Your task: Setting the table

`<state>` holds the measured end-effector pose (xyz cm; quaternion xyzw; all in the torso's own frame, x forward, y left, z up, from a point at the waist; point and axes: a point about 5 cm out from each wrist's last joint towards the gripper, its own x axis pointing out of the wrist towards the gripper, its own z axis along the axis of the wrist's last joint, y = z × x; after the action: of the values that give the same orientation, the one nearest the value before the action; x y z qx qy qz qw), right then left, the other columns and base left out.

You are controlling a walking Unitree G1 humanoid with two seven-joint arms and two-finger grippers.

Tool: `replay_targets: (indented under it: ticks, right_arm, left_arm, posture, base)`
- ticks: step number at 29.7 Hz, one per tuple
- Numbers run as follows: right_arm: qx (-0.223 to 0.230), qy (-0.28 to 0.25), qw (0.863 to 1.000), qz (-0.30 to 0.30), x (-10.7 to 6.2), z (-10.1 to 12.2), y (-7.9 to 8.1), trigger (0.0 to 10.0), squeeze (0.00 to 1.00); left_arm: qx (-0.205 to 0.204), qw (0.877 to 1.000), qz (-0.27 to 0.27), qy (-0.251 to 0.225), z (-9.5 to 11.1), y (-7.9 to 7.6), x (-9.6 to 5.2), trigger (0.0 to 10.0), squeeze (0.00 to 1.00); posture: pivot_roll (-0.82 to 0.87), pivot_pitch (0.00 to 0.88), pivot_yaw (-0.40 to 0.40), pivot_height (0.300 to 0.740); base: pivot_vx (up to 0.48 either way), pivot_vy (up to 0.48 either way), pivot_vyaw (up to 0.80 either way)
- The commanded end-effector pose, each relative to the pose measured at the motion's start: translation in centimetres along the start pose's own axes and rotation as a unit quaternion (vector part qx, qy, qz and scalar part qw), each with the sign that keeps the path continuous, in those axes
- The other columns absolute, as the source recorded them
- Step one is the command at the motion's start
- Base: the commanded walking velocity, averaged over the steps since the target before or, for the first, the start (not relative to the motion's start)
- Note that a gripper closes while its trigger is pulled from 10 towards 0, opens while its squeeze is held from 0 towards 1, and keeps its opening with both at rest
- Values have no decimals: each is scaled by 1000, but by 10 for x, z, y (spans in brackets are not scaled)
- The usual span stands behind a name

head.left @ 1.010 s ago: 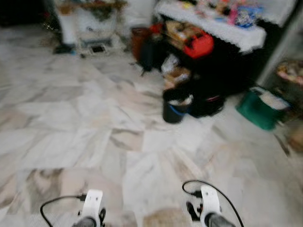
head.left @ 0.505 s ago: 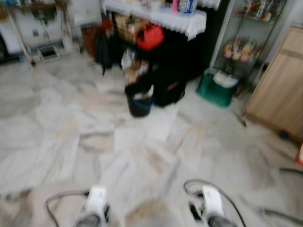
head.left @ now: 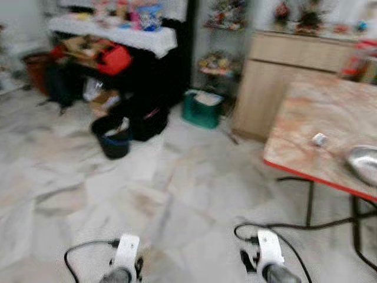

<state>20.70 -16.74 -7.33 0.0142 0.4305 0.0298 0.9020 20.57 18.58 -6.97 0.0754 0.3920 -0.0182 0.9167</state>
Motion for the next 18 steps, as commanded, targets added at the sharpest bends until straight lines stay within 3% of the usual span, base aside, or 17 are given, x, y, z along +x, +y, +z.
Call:
replay_targets:
  ticks: [1, 18]
  right_arm:
    - [-1, -1, 1000, -8, 0, 2, -6, 10000, 0]
    - [-2, 1, 1000, -5, -1, 1, -5, 10000, 0]
  left_arm:
    - [3, 1000, -5, -2, 4, -3, 1, 10000, 0]
    - [2, 1000, -6, -1, 3, -4, 1, 10000, 0]
  posture:
    - [23, 0, -25, 740]
    - [21, 0, -25, 740]
  base:
    - [0, 0, -663]
    - [0, 0, -645]
